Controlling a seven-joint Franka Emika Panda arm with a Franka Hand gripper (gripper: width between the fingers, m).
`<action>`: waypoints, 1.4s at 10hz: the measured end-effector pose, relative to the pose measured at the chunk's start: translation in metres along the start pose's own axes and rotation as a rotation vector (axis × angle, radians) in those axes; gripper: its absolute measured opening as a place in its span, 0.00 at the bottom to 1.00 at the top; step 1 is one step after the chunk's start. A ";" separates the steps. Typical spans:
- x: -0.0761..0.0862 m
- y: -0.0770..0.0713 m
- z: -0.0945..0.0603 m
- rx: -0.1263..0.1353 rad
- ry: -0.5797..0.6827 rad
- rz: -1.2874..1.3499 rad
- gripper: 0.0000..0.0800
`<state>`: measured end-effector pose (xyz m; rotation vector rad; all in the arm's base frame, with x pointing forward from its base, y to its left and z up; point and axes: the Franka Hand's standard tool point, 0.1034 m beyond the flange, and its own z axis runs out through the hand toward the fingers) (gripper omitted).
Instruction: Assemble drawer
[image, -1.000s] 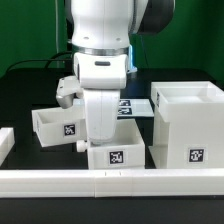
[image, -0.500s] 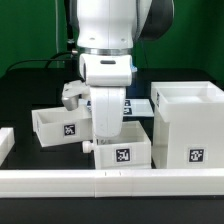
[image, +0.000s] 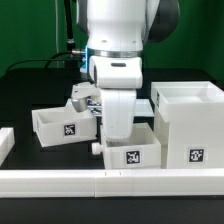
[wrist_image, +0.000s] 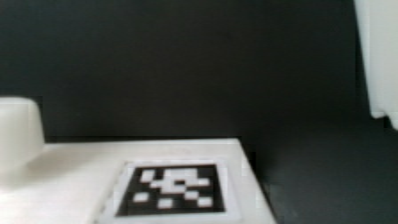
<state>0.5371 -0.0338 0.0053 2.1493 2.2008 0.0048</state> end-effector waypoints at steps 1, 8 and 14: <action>-0.001 0.000 0.000 0.001 0.000 0.001 0.05; 0.014 0.007 -0.001 -0.004 -0.006 -0.002 0.05; 0.020 0.009 -0.001 -0.007 -0.006 0.078 0.05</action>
Offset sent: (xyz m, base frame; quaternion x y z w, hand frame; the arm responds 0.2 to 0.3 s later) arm 0.0060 0.0119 0.0012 -0.0044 -0.0091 0.0245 0.9996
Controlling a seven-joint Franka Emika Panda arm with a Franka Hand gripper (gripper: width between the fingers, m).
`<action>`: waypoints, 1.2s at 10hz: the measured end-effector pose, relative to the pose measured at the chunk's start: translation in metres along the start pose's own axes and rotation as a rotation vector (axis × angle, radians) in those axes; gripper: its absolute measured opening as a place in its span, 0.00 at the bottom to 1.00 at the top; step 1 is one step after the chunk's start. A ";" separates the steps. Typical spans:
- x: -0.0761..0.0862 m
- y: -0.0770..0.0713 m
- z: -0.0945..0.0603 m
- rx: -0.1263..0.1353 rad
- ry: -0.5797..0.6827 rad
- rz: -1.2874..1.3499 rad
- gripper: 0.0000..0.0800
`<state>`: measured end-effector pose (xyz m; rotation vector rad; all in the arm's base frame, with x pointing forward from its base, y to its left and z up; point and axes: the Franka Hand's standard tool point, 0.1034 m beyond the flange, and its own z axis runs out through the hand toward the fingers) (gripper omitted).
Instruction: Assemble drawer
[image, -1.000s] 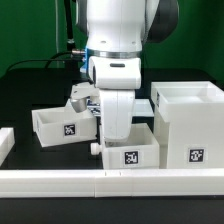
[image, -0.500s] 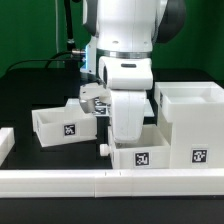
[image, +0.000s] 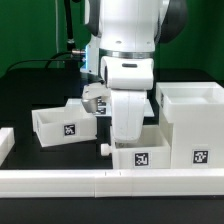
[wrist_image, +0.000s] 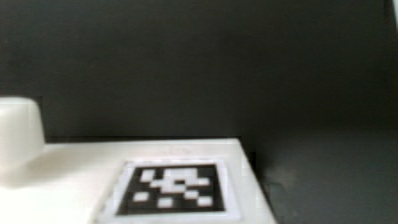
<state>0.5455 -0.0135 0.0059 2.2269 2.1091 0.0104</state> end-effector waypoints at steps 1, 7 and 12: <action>0.003 0.001 0.000 -0.001 0.002 0.022 0.05; 0.003 0.000 0.000 -0.004 0.001 0.019 0.05; -0.003 0.001 0.000 0.010 -0.019 -0.036 0.05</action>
Offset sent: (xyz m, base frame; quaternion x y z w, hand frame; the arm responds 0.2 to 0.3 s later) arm 0.0000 0.0000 0.0000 0.0000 0.0000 0.0000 1.0000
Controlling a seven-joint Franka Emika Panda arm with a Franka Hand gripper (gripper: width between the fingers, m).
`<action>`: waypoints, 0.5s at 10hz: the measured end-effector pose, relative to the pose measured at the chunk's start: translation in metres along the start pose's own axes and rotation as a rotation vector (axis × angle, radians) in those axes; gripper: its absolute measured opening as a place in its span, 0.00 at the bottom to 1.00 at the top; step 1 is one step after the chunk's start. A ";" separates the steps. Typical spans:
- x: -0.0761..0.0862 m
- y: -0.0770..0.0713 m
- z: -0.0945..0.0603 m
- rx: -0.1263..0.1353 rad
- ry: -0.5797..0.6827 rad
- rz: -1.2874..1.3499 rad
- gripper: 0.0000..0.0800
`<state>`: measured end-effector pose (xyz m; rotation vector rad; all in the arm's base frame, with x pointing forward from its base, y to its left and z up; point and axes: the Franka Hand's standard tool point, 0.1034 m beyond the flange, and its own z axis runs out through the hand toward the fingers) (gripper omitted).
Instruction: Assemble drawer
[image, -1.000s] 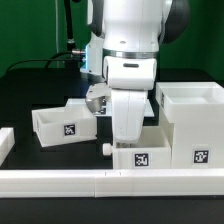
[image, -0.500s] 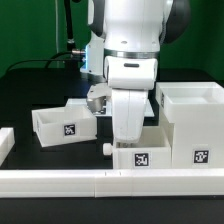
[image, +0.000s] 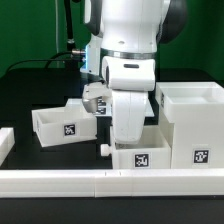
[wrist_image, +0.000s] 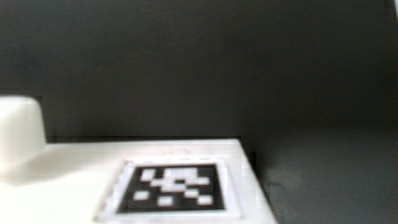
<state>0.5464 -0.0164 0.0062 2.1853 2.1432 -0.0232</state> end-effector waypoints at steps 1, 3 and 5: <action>0.000 0.000 0.000 0.000 0.000 0.000 0.05; 0.002 0.000 0.000 0.002 -0.002 -0.003 0.05; 0.005 0.000 -0.001 0.021 -0.011 0.014 0.05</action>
Offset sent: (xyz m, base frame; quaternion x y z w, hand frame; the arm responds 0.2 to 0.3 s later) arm 0.0068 0.0127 -0.0048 0.0043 -0.0390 -0.0680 0.9969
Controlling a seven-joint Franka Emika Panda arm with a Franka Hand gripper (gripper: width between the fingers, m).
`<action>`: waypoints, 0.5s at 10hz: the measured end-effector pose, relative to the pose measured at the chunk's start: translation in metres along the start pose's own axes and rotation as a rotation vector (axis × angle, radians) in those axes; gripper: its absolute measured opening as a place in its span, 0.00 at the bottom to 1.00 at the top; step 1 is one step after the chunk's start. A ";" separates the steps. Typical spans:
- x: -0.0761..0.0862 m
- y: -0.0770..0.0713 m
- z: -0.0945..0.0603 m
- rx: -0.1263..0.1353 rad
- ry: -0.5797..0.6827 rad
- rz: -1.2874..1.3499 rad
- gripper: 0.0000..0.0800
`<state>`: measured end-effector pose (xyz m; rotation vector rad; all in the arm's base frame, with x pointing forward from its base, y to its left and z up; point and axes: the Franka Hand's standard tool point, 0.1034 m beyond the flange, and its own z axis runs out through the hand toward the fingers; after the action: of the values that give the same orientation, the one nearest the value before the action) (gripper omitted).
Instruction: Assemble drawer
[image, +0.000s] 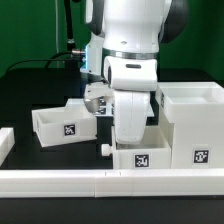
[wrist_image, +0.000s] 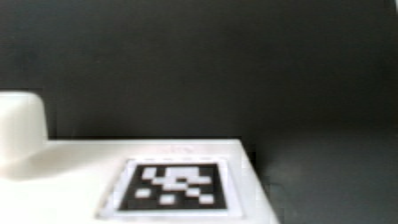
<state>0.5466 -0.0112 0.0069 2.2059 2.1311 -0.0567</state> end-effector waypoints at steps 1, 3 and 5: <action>-0.001 0.000 0.000 0.008 -0.005 0.009 0.05; -0.002 0.000 0.000 0.008 -0.005 0.011 0.05; -0.001 0.000 0.000 0.007 -0.006 0.003 0.05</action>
Offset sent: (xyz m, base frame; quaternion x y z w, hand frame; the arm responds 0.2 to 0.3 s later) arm 0.0000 0.0000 0.0000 0.0000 0.0000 0.0000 1.0000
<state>0.5468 -0.0123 0.0072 2.2102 2.1275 -0.0711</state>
